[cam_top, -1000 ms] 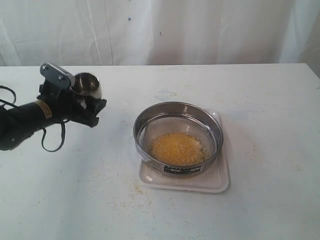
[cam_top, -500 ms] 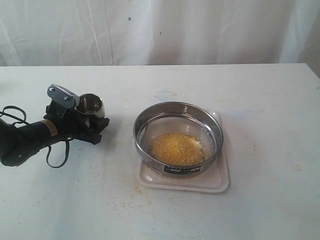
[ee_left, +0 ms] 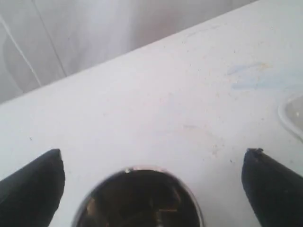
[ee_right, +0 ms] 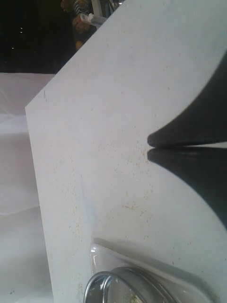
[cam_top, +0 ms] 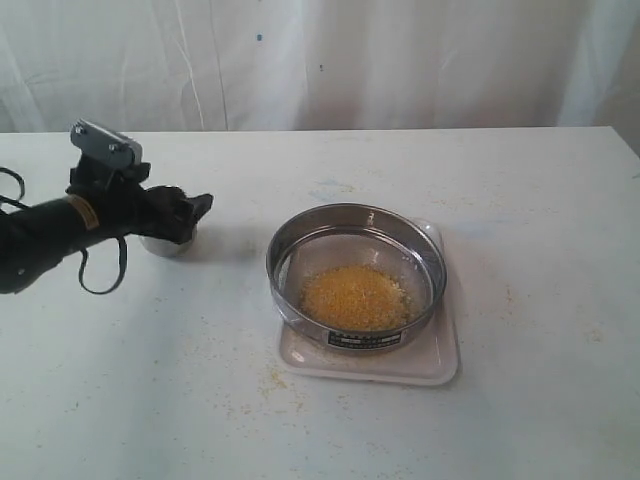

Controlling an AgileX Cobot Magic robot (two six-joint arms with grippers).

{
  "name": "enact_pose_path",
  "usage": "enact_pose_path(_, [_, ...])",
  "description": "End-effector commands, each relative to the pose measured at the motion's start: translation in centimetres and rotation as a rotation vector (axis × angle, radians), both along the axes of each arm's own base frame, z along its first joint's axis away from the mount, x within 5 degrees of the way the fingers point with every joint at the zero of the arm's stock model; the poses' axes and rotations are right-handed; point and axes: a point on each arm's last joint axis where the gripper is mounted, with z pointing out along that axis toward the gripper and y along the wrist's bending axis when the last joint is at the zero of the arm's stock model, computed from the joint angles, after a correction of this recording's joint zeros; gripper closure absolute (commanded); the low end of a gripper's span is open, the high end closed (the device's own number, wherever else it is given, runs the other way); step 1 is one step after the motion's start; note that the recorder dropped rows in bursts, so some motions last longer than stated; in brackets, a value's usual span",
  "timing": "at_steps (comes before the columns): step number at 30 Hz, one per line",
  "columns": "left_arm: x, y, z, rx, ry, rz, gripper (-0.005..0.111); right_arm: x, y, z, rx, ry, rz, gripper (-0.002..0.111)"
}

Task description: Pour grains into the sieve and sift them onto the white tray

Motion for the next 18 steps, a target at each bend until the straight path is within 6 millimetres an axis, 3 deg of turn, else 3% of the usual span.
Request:
enact_pose_path(1, [-2.1,0.6,7.9,0.083,-0.067,0.019,0.002,0.0,0.0,0.0,-0.009,-0.006,0.002,0.108])
enact_pose_path(3, [-4.3,1.2,12.8,0.066,-0.099,0.086,0.002,0.0,0.0,0.0,-0.009,-0.006,0.002,0.108])
enact_pose_path(5, [-6.4,1.7,16.1,0.047,-0.13,0.144,0.002,0.0,0.0,0.0,-0.009,-0.006,0.002,0.108])
enact_pose_path(9, [-10.5,3.0,20.4,0.006,-0.138,0.274,0.01,0.0,0.0,0.0,-0.009,-0.006,0.002,0.108])
enact_pose_path(12, [-13.0,3.9,21.5,-0.029,-0.051,0.381,0.039,0.0,0.0,0.0,-0.009,-0.006,0.002,0.108])
enact_pose_path(16, [-15.9,4.9,21.7,0.006,0.079,0.481,0.107,0.0,0.0,0.0,-0.009,-0.006,0.002,0.108])
enact_pose_path(18, [-17.1,5.3,21.8,0.027,0.135,0.523,0.106,0.0,0.0,0.0,-0.009,-0.006,0.002,0.108])
